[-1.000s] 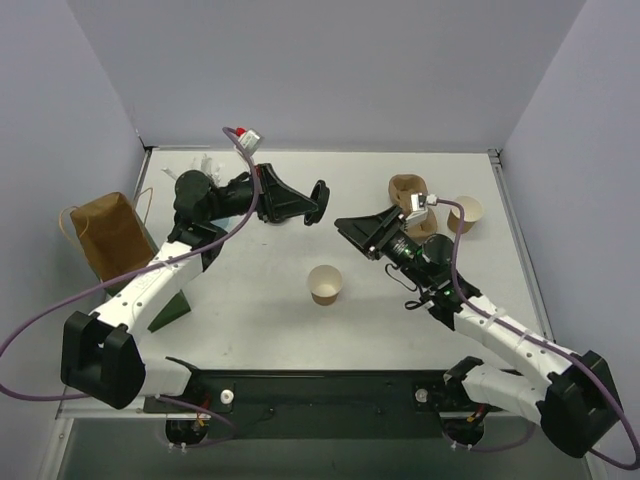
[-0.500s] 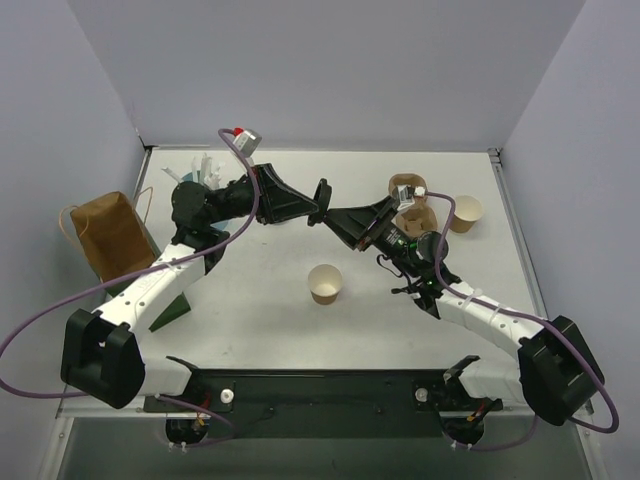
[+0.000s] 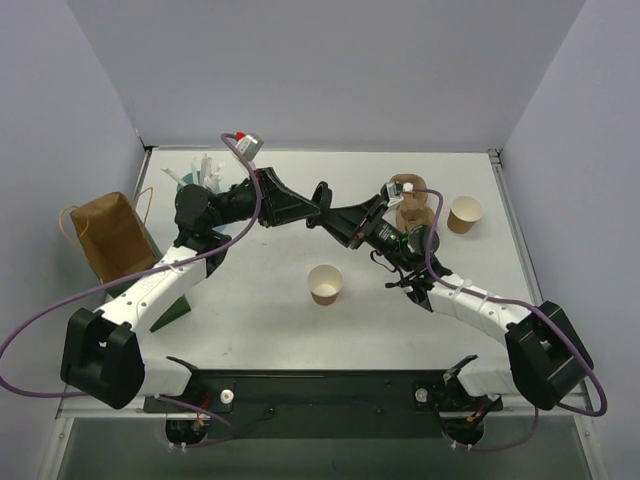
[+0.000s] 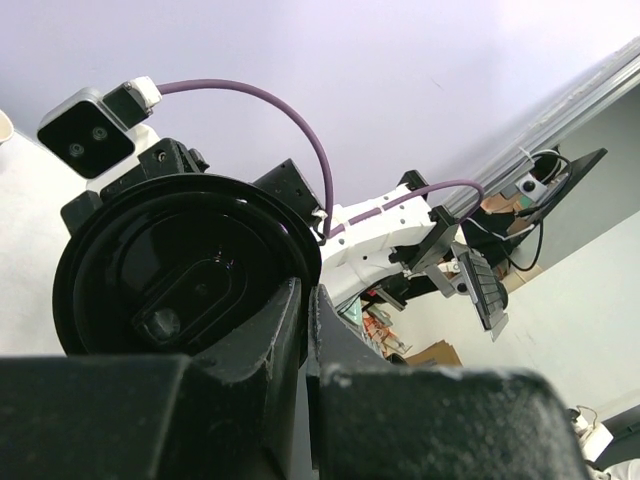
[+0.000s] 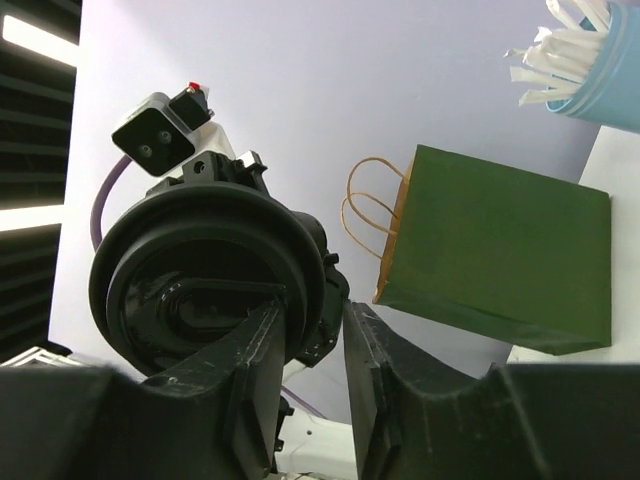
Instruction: Pack the takeout coffee
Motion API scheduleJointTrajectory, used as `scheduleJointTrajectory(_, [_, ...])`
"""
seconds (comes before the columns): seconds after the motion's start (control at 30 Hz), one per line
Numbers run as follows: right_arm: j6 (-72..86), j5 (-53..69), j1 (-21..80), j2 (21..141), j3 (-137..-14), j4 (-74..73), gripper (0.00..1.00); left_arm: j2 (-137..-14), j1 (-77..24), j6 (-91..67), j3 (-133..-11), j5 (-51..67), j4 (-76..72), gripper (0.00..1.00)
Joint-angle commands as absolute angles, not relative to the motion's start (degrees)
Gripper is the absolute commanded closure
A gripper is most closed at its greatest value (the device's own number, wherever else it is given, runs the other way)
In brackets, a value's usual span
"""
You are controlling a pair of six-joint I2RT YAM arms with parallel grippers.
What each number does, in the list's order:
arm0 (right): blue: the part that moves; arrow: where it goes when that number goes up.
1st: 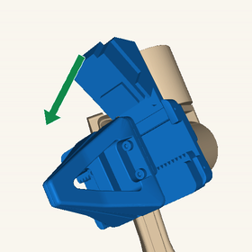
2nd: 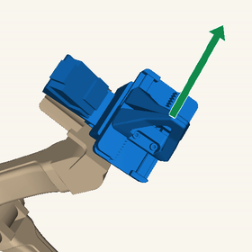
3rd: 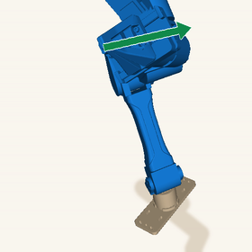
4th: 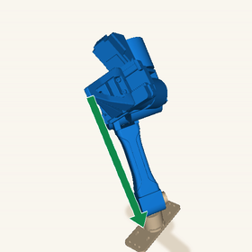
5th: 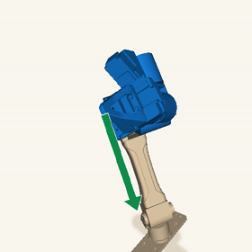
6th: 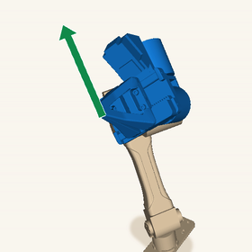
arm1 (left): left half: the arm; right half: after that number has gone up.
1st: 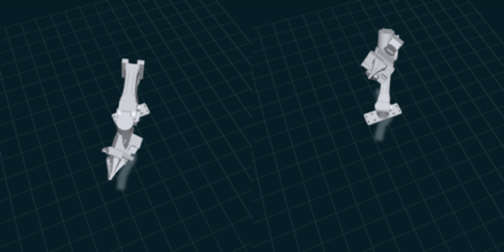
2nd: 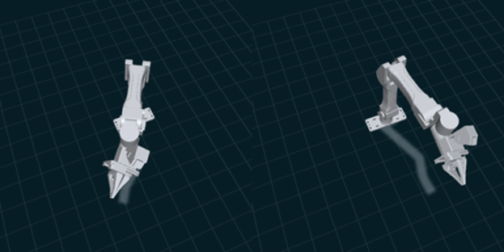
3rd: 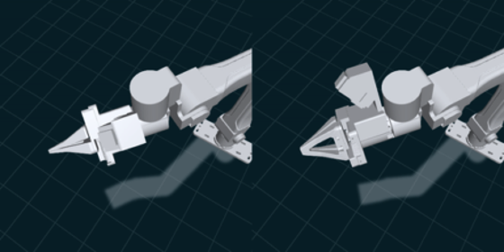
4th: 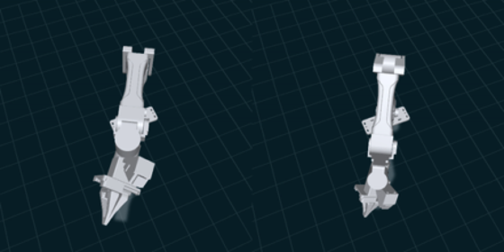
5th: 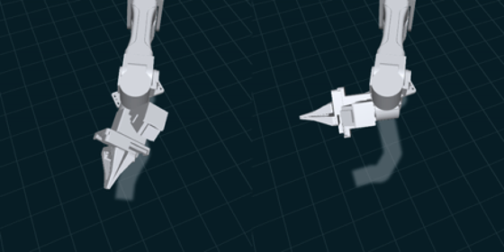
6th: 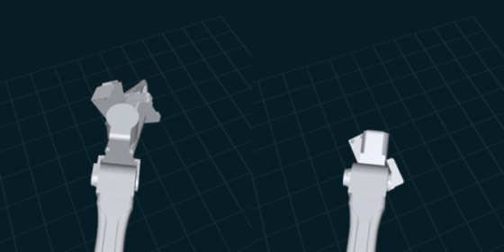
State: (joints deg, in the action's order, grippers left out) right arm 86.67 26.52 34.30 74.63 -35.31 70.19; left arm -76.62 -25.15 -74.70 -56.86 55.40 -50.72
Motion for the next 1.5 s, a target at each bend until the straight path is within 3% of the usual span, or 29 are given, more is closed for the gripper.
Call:
scheduleJointTrajectory(0.0, [89.7,27.3,35.0,76.2,-38.0,87.0,0.74,-74.9,-25.6,-74.4,-56.6,54.5,-54.1,0.94])
scheduleJointTrajectory(0.1, [90.0,27.2,34.9,76.2,-37.5,89.2,0.8,-74.4,-25.7,-74.1,-56.0,54.5,-54.1,0.94])
scheduleJointTrajectory(0.27, [88.9,26.4,34.8,75.3,-36.4,88.9,0.98,-73.7,-25.6,-73.5,-54.1,54.2,-54.0,0.94])
scheduleJointTrajectory(0.37, [88.9,26.3,34.7,74.9,-35.6,89.2,1.0,-73.0,-25.6,-72.9,-53.3,54.1,-53.8,0.89])
scheduleJointTrajectory(0.5, [88.6,26.1,34.1,73.4,-33.7,88.0,1.0,-71.3,-25.0,-69.3,-52.5,53.4,-51.0,0.65])
scheduleJointTrajectory(0.53, [88.4,26.9,33.5,73.0,-33.2,85.5,1.0,-70.8,-24.9,-68.1,-52.5,52.6,-48.2,0.52])
scheduleJointTrajectory(0.63, [85.5,28.4,31.6,70.1,-31.3,79.0,1.0,-68.4,-24.2,-62.2,-52.6,50.6,-40.5,0.39])
scheduleJointTrajectory(0.67, [83.0,29.8,31.1,68.9,-30.7,75.7,1.0,-67.6,-23.7,-60.5,-52.5,49.9,-38.2,0.26])
scheduleJointTrajectory(0.77, [76.7,31.5,29.6,62.8,-30.8,59.6,1.0,-62.9,-23.4,-52.6,-51.9,45.8,-28.6,0.14])
scheduleJointTrajectory(0.87, [59.9,27.6,30.5,55.7,-37.9,26.3,1.0,-58.5,-22.9,-39.2,-52.6,38.4,-14.5,0.03])
scheduleJointTrajectory(0.9, [50.2,25.2,31.0,55.3,-43.6,9.7,1.0,-57.6,-22.8,-36.5,-53.1,36.4,-7.3,0.03])
scheduleJointTrajectory(1.0, [38.3,19.4,32.9,56.7,-52.0,-11.5,1.0,-54.9,-22.6,-26.1,-55.4,29.7,4.9,0.03])
scheduleJointTrajectory(1.1, [33.8,13.0,35.0,58.3,-56.1,-23.8,1.0,-53.1,-22.6,-16.7,-56.6,25.4,12.4,0.03])
scheduleJointTrajectory(1.23, [30.1,4.2,39.8,61.3,-62.8,-33.0,1.0,-49.2,-27.0,-10.0,-53.0,15.0,13.6,0.03])
scheduleJointTrajectory(1.47, [28.4,-6.8,46.0,71.4,-71.6,-42.9,1.0,-40.6,-29.1,-7.6,-45.5,10.1,10.0,0.03])
